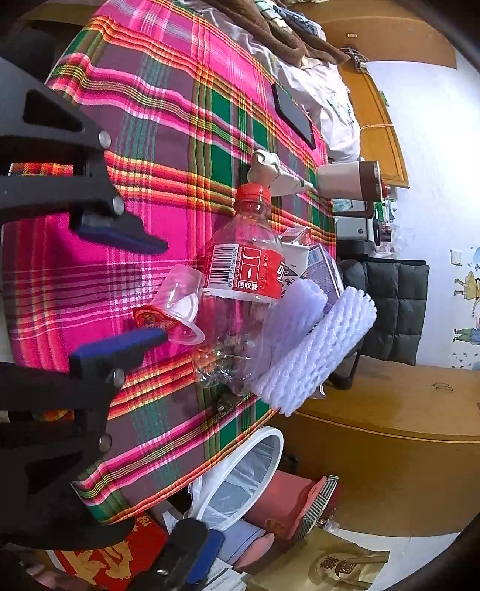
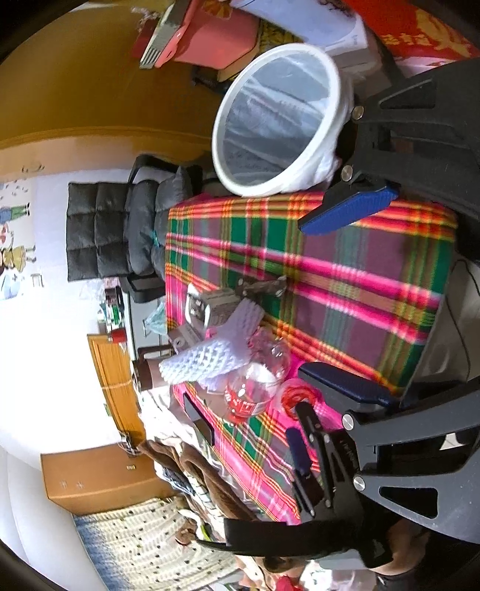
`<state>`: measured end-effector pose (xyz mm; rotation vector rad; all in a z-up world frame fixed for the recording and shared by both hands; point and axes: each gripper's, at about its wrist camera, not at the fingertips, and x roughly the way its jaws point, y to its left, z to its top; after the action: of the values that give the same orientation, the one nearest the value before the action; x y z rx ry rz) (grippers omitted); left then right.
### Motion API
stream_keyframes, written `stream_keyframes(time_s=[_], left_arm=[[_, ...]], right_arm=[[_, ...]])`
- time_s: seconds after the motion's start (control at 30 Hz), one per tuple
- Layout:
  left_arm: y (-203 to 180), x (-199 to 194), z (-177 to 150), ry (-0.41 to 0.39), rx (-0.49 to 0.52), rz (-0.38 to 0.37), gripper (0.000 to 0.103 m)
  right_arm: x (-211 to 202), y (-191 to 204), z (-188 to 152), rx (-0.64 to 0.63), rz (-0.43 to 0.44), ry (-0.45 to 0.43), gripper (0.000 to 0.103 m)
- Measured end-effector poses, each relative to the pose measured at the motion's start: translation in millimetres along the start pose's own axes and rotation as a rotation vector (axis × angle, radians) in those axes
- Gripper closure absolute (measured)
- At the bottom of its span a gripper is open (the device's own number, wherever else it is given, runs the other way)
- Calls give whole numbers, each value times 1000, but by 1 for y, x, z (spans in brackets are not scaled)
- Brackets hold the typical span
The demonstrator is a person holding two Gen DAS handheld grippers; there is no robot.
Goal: Collect trash
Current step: 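Grasp the white foam fruit net with the right tool while the left tool grasps the clear plastic cup, then release the foam net from the right tool into the bin while the left tool drops the cup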
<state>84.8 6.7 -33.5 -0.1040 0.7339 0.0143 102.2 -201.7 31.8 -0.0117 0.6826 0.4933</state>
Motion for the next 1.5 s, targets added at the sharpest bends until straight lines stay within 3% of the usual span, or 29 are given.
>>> stream_keyframes(time_s=[0.17,0.53,0.67,0.97,1.3,1.5], left_arm=[[3,2,0,2,-7,-3,86],[22,-12,2,-18,-44,-19,90],[27,-15,3,-25,-53,-23,90],[26,-26,5,-43,-53,-32,90],[11,-49,16,-87,-33,-50,91],[-13,-58,34,-118,18,-87,91]], right_arm=[[15,9,18,-45,34,-10,35],[60,21,46,-84,129,38,43],[68,21,46,-72,162,71,64],[52,12,45,-47,161,58,87],[28,-12,43,17,144,8,88],[8,-48,34,105,61,-27,88]])
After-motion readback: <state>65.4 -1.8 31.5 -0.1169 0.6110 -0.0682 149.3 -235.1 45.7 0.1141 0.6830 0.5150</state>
